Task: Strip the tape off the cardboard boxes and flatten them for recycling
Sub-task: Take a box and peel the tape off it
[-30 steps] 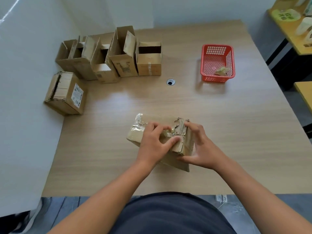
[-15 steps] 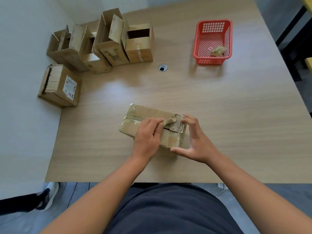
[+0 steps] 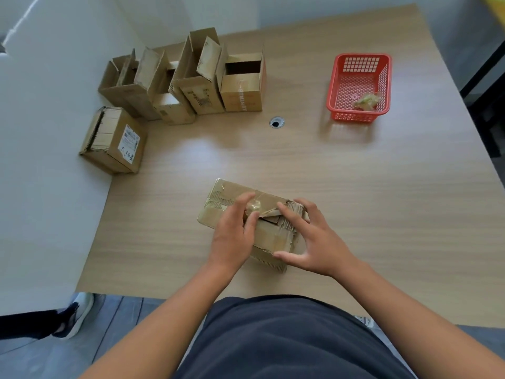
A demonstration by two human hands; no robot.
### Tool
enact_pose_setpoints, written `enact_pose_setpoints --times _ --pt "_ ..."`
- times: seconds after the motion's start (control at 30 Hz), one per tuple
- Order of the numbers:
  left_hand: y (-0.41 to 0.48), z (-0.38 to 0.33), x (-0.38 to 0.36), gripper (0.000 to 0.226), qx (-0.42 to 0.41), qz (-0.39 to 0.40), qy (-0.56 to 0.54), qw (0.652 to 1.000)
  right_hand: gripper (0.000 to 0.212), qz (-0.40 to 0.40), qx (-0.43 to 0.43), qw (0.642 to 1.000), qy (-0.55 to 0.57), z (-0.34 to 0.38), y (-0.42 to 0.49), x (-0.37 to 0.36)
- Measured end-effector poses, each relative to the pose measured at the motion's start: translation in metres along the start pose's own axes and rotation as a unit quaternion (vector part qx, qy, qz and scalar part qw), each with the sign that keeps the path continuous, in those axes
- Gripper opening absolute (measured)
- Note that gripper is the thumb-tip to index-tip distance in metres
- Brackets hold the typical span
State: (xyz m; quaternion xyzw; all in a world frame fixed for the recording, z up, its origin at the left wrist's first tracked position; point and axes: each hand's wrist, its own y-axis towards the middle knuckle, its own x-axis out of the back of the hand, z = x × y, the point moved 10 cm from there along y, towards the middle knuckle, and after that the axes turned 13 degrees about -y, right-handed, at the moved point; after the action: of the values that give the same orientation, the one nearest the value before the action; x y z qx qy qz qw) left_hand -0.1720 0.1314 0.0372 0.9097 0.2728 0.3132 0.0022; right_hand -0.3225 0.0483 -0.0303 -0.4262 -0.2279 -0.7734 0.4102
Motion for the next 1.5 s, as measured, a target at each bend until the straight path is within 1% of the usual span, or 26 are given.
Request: enact_pose_setpoints --times 0.07,0.13,0.17,0.23,0.27,0.33,0.43,0.47,0.6,0.77,0.87,0.9,1.0,1.07,1.13,1.23,1.33,1.4,1.47,1.5 --pt "0.001 0.0 0.001 0.021 -0.018 -0.016 0.005 1.0 0.11 0.004 0.005 1.0 -0.006 0.001 0.001 -0.001" --pt "-0.001 0.002 -0.001 0.018 -0.029 -0.026 0.028 0.999 0.116 0.014 0.01 1.0 -0.02 0.004 0.003 -0.003" --pt "-0.003 0.006 -0.002 0.019 -0.019 -0.03 0.038 0.999 0.116 0.016 0.012 0.999 -0.026 0.006 0.004 -0.005" --pt "-0.004 0.018 -0.001 0.023 0.016 -0.037 0.04 0.998 0.114 0.012 0.018 0.999 -0.034 0.008 0.006 -0.006" --pt "-0.004 0.022 0.0 0.026 0.019 -0.036 0.044 0.998 0.112 0.008 0.02 0.999 -0.037 0.009 0.006 -0.006" --pt "-0.003 0.025 0.002 0.033 -0.001 -0.021 0.057 0.998 0.107 0.001 0.024 0.999 -0.036 0.009 0.007 -0.006" --pt "-0.005 0.028 0.002 0.054 -0.019 0.014 0.061 0.998 0.097 -0.01 0.042 0.999 -0.033 0.007 0.008 -0.007" --pt "-0.006 0.029 0.003 0.056 -0.022 0.019 0.057 0.998 0.093 -0.012 0.048 0.998 -0.035 0.007 0.008 -0.007" --pt "-0.012 0.036 0.007 0.042 -0.025 0.009 0.039 0.999 0.08 -0.002 0.073 0.996 -0.049 0.01 0.006 -0.012" --pt "-0.019 0.039 0.011 0.042 -0.028 -0.026 0.007 0.999 0.077 -0.012 0.076 0.996 -0.04 0.01 0.007 -0.01" --pt "-0.013 0.031 0.009 0.028 -0.06 -0.041 0.026 0.997 0.077 -0.027 0.065 0.997 -0.012 0.008 0.012 -0.004" --pt "-0.009 0.031 0.008 0.031 -0.053 -0.042 0.028 0.997 0.077 -0.032 0.061 0.998 0.0 0.007 0.015 -0.001" --pt "0.01 0.046 0.009 0.043 0.023 -0.049 0.046 0.997 0.075 -0.021 0.03 0.999 0.037 -0.008 0.026 0.002" --pt "0.024 0.058 0.004 0.044 0.067 -0.024 0.082 0.994 0.073 0.015 -0.002 0.997 0.069 -0.023 0.029 -0.005" --pt "0.03 0.061 -0.005 0.04 0.079 0.01 0.078 0.994 0.072 0.041 -0.009 0.996 0.073 -0.028 0.025 -0.014" --pt "0.02 0.062 -0.012 0.03 0.068 0.014 0.07 0.995 0.074 0.04 -0.005 0.997 0.062 -0.025 0.017 -0.023" --pt "0.008 0.067 -0.004 0.023 0.063 -0.021 0.033 0.997 0.076 0.052 -0.015 0.998 0.03 -0.021 0.012 -0.03" --pt "0.007 0.069 0.002 0.023 0.069 -0.029 0.021 0.997 0.076 0.039 -0.005 0.999 -0.027 -0.013 0.013 -0.027" --pt "0.01 0.068 0.001 0.024 0.06 -0.015 0.035 0.997 0.074 0.025 0.032 0.994 -0.105 -0.001 0.017 -0.024" --pt "0.01 0.066 -0.001 0.026 0.055 -0.007 0.041 0.998 0.074 0.03 0.041 0.989 -0.136 0.004 0.019 -0.025"
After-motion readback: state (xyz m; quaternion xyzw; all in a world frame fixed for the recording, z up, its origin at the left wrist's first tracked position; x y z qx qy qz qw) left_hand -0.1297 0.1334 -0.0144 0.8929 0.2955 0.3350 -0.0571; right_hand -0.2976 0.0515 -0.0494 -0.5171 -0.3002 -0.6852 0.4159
